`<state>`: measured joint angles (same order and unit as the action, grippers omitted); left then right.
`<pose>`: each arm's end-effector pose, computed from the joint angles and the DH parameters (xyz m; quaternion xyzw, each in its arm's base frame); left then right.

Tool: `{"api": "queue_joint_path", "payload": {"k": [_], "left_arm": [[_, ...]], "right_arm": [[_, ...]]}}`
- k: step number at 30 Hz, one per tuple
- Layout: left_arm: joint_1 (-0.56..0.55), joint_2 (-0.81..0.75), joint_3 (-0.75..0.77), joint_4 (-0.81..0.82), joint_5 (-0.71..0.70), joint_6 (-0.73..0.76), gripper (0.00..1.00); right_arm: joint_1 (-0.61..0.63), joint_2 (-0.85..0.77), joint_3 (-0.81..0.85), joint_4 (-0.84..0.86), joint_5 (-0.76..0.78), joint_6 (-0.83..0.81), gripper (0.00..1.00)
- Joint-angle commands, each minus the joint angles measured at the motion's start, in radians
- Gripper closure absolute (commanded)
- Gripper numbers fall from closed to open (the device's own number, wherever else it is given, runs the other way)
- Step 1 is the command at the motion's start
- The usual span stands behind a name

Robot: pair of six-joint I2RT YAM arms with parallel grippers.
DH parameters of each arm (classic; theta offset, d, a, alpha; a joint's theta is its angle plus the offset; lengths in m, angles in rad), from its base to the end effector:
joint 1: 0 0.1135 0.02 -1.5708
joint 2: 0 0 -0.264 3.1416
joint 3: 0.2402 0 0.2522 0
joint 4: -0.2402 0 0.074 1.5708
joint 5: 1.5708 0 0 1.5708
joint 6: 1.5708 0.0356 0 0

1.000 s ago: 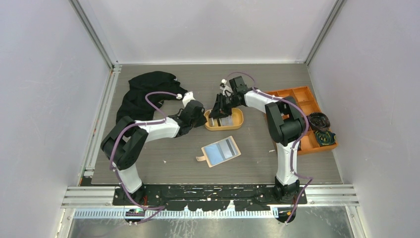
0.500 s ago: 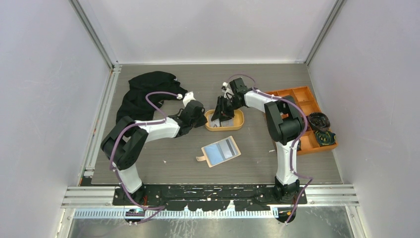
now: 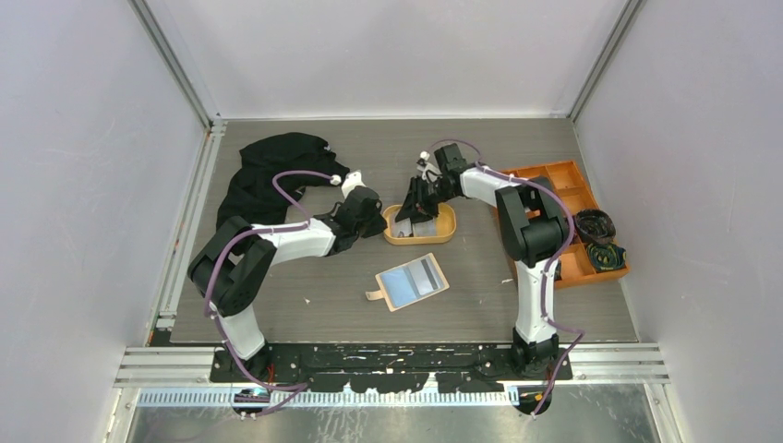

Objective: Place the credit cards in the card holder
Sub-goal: Pick up the credit card from the storage box.

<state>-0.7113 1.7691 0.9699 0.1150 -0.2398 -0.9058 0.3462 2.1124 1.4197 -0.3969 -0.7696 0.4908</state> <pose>0.2858 -0.2351 0.1699 -0.1381 0.8876 -0.2334 0.3722 0.3951 0.1689 0.1412 -0.0242 0.9043 0.4229 0.0536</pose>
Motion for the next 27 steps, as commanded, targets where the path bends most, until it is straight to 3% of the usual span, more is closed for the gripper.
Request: {"api": "queue_joint_path", "payload": {"k": [1,11,23,27], "left_arm": [[-0.008,-0.038,0.011,0.033,0.040,0.011,0.95],[-0.005,-0.065,0.010,0.030,0.052,0.027,0.81],[0.010,-0.142,-0.023,0.043,0.098,0.083,0.75],[0.018,-0.183,-0.047,0.068,0.135,0.123,0.74]], "right_arm": [[-0.038,-0.040,0.031,0.015,-0.049,0.011,0.68],[-0.079,-0.052,0.023,-0.009,-0.078,-0.001,0.71],[-0.107,-0.059,0.012,-0.009,-0.079,0.002,0.78],[-0.115,-0.066,0.009,-0.033,-0.053,-0.021,0.86]]}}
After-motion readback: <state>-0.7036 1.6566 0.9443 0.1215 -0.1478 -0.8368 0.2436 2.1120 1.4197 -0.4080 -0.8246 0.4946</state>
